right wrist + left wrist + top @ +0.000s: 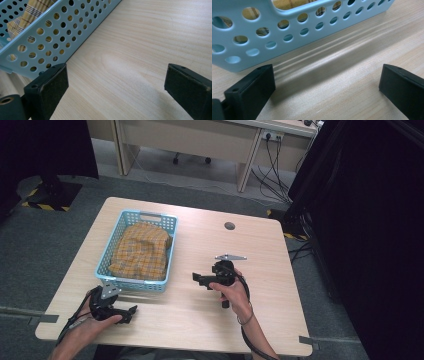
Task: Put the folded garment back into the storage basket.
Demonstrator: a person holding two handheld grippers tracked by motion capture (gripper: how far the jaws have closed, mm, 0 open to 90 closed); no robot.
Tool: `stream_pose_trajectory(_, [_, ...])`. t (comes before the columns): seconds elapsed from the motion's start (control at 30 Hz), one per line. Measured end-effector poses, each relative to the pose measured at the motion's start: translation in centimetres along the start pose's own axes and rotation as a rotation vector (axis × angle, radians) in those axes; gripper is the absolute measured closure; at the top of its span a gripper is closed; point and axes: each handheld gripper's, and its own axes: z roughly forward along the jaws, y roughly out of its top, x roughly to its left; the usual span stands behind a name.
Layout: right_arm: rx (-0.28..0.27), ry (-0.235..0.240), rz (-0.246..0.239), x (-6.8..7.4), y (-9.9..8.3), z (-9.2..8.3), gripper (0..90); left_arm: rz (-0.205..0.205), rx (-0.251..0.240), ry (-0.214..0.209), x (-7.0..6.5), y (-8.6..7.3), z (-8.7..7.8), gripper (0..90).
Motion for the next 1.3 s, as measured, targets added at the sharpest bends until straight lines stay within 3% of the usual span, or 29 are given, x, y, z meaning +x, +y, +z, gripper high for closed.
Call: stream_pose_trajectory(1.3, [0.023, -0.041, -0.006, -0.6, -1.7, -1.1, 6.1, 0.0, 0.0, 0.0, 0.0, 0.0, 0.0, 0.0])
